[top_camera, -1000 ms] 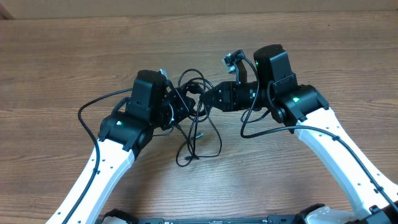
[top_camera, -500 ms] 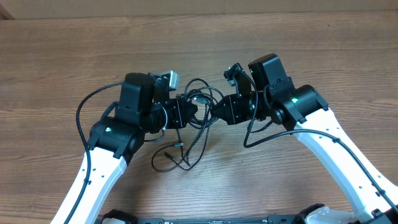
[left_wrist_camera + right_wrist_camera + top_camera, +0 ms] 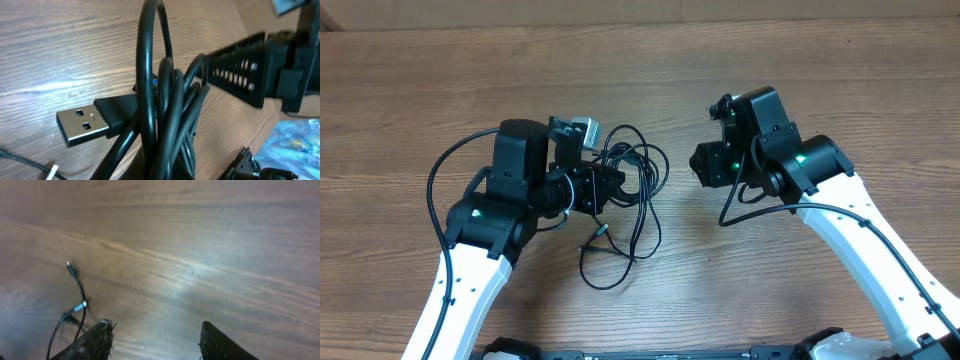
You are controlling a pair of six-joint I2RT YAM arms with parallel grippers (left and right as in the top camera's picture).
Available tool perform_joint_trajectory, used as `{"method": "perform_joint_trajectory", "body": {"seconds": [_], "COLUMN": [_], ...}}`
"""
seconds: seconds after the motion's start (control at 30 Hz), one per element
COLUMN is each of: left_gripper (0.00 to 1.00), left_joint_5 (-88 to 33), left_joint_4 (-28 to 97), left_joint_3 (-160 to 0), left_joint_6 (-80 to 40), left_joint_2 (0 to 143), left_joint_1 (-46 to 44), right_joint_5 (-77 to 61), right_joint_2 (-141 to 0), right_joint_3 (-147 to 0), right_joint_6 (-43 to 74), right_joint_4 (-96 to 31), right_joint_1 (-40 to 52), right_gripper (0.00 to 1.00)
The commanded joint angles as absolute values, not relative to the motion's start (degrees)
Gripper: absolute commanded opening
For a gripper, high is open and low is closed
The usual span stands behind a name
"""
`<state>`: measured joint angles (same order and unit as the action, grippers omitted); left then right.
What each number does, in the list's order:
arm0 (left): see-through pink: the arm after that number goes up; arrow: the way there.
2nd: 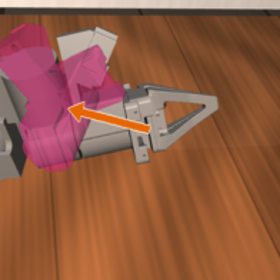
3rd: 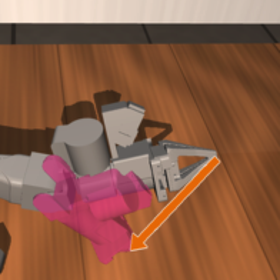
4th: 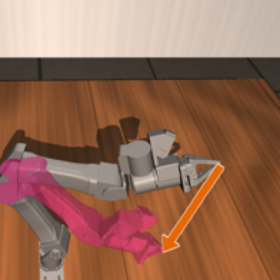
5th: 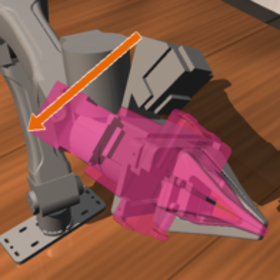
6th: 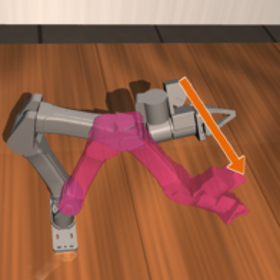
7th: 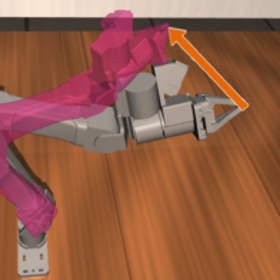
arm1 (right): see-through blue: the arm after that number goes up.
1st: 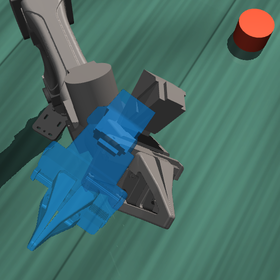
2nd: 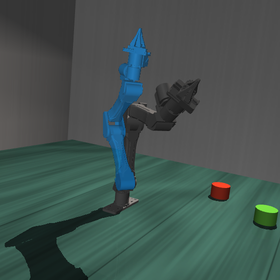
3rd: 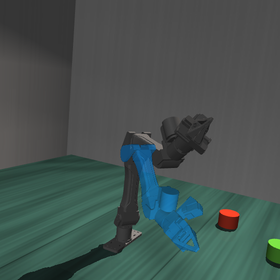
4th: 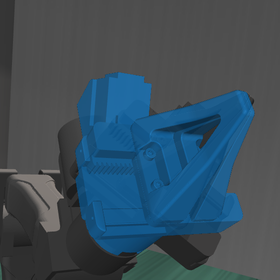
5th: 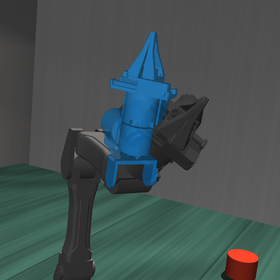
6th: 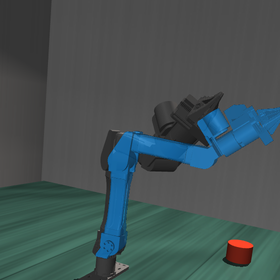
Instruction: Untangle cables
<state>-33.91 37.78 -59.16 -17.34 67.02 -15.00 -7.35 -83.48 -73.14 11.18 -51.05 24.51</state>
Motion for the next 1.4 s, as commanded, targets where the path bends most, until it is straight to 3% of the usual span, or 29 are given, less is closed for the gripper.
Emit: {"method": "perform_joint_trajectory", "body": {"seconds": [0.0,0.13,0.37,0.5,0.6,0.77,0.9,1.13,1.37], "left_gripper": [0.04,0.04,0.04,0.04,0.04,0.04,0.04,0.04,0.04], "left_joint_5": [-34.9,-33.4,-22.4,-22.0,-22.1,-26.3,-34.9,-44.1,-45.1], "left_joint_4": [38.2,38.7,38.2,36.0,34.6,34.6,36.6,39.1,39.0], "left_joint_3": [-60.2,-60.2,-60.2,-60.2,-60.2,-60.2,-60.2,-60.2,-60.2], "left_joint_6": [-14.9,-15.0,-21.3,-23.0,-25.5,-24.6,-18.7,-14.7,-14.7], "left_joint_2": [65.9,66.3,66.4,66.4,66.4,66.4,66.4,66.4,66.4], "left_joint_1": [-15.0,-15.0,-15.0,-15.0,-15.0,-15.0,-15.0,-15.0,-15.0], "right_joint_5": [-8.5,-19.3,-25.9,-33.5,-34.5,-22.3,-13.3,-14.5,-28.3], "right_joint_2": [-83.0,-83.0,-81.3,-79.0,-79.2,-80.5,-81.1,-81.6,-81.9], "right_joint_3": [-73.1,-73.1,-73.2,-73.2,-73.1,-73.0,-73.0,-73.0,-73.0], "right_joint_6": [11.5,11.5,11.5,11.5,11.2,0.7,-7.6,-18.8,-21.9], "right_joint_4": [-48.9,-44.4,-43.4,-43.9,-43.9,-42.0,-38.3,-38.3,-41.0], "right_joint_1": [24.7,24.7,24.7,25.1,27.2,31.8,32.6,32.6,32.6], "right_gripper": [0.56,0.56,0.5,0.43,0.43,0.57,0.61,0.55,0.56]}}
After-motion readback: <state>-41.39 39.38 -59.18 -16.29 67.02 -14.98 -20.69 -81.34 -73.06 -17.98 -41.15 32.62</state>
